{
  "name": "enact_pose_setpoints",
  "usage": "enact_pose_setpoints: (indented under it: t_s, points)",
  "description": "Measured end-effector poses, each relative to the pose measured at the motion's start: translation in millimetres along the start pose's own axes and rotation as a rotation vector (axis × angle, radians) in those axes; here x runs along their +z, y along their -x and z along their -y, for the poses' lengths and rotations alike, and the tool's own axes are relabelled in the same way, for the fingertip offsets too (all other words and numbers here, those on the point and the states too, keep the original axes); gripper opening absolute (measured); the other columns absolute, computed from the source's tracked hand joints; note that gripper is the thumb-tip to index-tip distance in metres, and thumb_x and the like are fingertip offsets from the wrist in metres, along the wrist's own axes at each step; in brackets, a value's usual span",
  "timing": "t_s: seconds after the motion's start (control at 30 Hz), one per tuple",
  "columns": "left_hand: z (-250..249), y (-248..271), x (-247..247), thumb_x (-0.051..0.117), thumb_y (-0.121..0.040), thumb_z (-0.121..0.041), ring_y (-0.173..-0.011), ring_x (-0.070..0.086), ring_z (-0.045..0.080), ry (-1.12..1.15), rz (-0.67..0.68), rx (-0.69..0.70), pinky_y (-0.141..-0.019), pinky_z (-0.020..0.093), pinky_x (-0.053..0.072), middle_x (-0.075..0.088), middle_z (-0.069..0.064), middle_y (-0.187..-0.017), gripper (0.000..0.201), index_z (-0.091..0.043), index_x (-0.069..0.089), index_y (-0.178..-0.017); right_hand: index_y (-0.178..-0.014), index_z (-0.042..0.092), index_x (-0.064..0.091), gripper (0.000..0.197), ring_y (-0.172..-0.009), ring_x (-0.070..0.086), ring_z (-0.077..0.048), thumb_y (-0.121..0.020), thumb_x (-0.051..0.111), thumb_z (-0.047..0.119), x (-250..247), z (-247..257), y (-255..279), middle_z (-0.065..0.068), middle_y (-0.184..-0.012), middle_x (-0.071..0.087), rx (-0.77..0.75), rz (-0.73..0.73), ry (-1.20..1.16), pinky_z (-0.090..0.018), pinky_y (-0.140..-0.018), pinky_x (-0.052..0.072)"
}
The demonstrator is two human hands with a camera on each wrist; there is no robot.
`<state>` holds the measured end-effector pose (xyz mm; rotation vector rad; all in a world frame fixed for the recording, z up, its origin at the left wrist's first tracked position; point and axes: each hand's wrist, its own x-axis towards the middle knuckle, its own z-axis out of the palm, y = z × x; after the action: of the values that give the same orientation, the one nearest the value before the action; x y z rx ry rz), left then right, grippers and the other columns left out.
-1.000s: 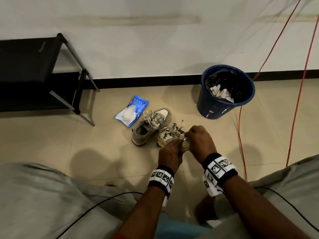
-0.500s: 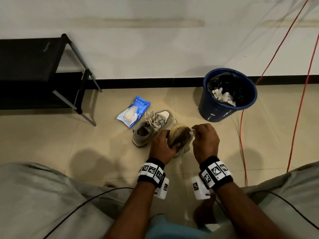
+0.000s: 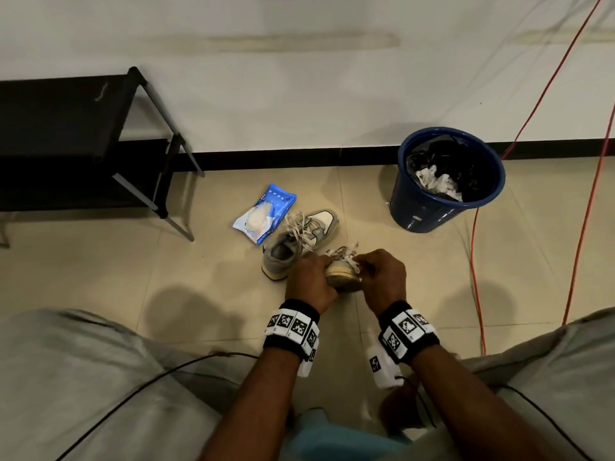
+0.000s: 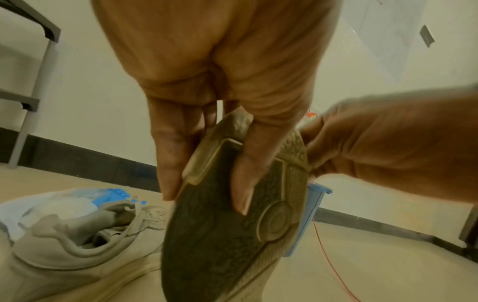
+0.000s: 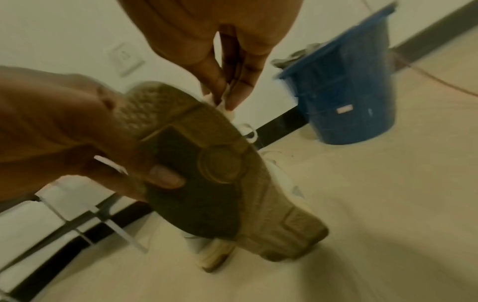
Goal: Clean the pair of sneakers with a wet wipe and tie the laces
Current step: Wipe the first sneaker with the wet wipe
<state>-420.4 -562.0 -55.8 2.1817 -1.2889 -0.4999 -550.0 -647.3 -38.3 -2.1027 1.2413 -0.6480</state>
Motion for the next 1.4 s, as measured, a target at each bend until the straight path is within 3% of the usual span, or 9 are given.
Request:
enact_pose_setpoints:
  t_s: [0.13,0.3,0.47,0.63,0.83,1.0,1.17,1.23,1.4]
  points:
    - [3,3,-7,0.084,-0.062,-0.021,-0.082,0.068,0.021,0.041,-0.021,-0.023,-0.071,0.029,0.054,0.073,0.003,-0.090,0.032,-0.020,0.075,-0.093,-0.086,0.013,0.073,0.028,-0.080,0.060,-0.014,-0.068,0.066,-0.007,7,25,17,0.000,-0.086,0.067,-0.179,-0.005,-0.090,-0.023,-0.072,0.047]
    - [9,9,-2,0.082,-0.063,-0.019,-0.080,0.068,0.014,0.049,-0.051,-0.013,-0.067,0.017,0.047,0.075,-0.002,-0.085,0.034,-0.023,0.077,-0.096,-0.083,0.014,0.073,0.016,-0.078,0.065,-0.026,-0.073,0.069,0.002,5,-6,5,-0.006,-0.083,0.069,0.004,-0.014,-0.002,-0.024,-0.070,0.044]
    - [11,5,-5,0.082,-0.063,-0.002,-0.079,0.068,0.013,0.162,-0.036,-0.041,-0.067,0.023,0.052,0.075,0.001,-0.083,0.034,-0.017,0.078,-0.093,-0.085,0.013,0.072,0.022,-0.077,0.059,-0.018,-0.071,0.066,-0.003,6,15,11,-0.003,-0.084,0.066,-0.161,0.097,-0.074,-0.029,-0.068,0.048]
    - [8,10,7,0.081,-0.060,-0.003,-0.074,0.067,0.016,0.132,-0.008,-0.049,-0.063,0.024,0.051,0.075,0.002,-0.078,0.035,-0.018,0.079,-0.091,-0.088,0.010,0.073,0.012,-0.087,0.064,-0.033,-0.078,0.066,0.009,6,-17,-8,-0.013,-0.091,0.070,0.146,0.088,0.039,-0.035,-0.076,0.049]
    - [18,7,0,0.082,-0.061,-0.001,-0.079,0.071,0.020,0.143,-0.045,-0.100,-0.068,0.023,0.050,0.076,0.005,-0.084,0.034,-0.017,0.079,-0.091,-0.083,0.012,0.072,0.021,-0.078,0.059,-0.022,-0.070,0.056,0.007,28,26,19,-0.007,-0.083,0.066,-0.184,0.122,-0.054,-0.029,-0.068,0.046]
    - [12,9,-1,0.084,-0.055,-0.001,-0.082,0.071,0.024,0.105,-0.051,-0.126,-0.071,0.018,0.044,0.077,0.008,-0.086,0.043,-0.016,0.080,-0.096,-0.086,0.011,0.072,0.010,-0.083,0.063,-0.032,-0.078,0.066,0.011,22,-7,-6,-0.011,-0.089,0.069,0.067,0.078,-0.012,-0.032,-0.073,0.046]
    - [9,-3,-5,0.082,-0.062,-0.007,-0.080,0.070,0.018,0.207,-0.016,-0.161,-0.070,0.025,0.053,0.076,0.003,-0.085,0.030,-0.018,0.079,-0.090,-0.086,0.013,0.071,0.026,-0.080,0.059,-0.025,-0.068,0.058,0.000,25,30,19,-0.005,-0.086,0.066,-0.302,0.096,-0.012,-0.030,-0.066,0.046]
    - [10,-8,-1,0.077,-0.062,-0.012,-0.079,0.071,0.021,0.278,-0.003,-0.180,-0.070,0.036,0.059,0.076,0.002,-0.083,0.025,-0.018,0.077,-0.086,-0.088,0.010,0.071,0.025,-0.078,0.059,-0.027,-0.070,0.062,-0.005,25,31,27,-0.009,-0.088,0.065,-0.424,0.112,0.074,-0.029,-0.061,0.045]
    - [11,-18,2,0.088,-0.053,-0.012,-0.077,0.071,0.020,0.257,0.019,-0.174,-0.070,0.037,0.059,0.076,0.003,-0.083,0.035,-0.017,0.077,-0.087,-0.085,0.011,0.069,0.020,-0.081,0.058,-0.024,-0.079,0.050,0.007,23,17,13,-0.006,-0.089,0.062,-0.359,-0.012,-0.081,-0.032,-0.065,0.048]
